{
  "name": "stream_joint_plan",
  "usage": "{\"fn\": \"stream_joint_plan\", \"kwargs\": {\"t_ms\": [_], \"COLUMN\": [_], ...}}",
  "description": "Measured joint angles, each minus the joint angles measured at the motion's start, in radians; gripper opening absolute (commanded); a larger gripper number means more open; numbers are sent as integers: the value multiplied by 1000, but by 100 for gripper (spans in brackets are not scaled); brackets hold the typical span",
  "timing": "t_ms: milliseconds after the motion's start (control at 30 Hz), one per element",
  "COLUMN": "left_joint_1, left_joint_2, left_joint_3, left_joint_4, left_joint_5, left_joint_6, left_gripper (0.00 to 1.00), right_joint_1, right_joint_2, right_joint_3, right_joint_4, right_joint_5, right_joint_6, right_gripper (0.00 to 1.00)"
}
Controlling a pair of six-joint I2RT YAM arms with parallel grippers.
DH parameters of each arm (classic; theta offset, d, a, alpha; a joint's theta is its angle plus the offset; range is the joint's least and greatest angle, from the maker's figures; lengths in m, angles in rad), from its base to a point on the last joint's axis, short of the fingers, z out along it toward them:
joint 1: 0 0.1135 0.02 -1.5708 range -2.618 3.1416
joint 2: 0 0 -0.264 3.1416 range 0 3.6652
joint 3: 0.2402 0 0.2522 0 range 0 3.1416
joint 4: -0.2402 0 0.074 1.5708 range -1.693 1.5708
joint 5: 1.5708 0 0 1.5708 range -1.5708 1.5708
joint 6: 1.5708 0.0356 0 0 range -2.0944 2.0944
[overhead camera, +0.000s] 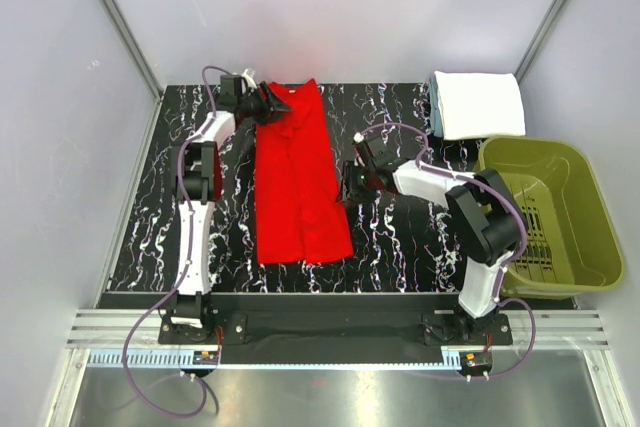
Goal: Fold and stack the t-shirts
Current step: Fold the tshirt
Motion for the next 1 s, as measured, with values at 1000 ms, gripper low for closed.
{"fn": "stream_joint_plan", "kwargs": {"t_ms": [1000], "left_joint_1": [-145], "left_joint_2": [-1227], "left_joint_3": [-1505], "left_joint_4": [-296], "left_joint_5": [-326], "left_joint_6": [188], "left_gripper": [68], "right_joint_1": [-2], "right_joint_2": [-268], "right_joint_3": [-362], "right_joint_4": [-87], "right_joint_5": [-153], "right_joint_6": [29], "right_gripper": [55]}}
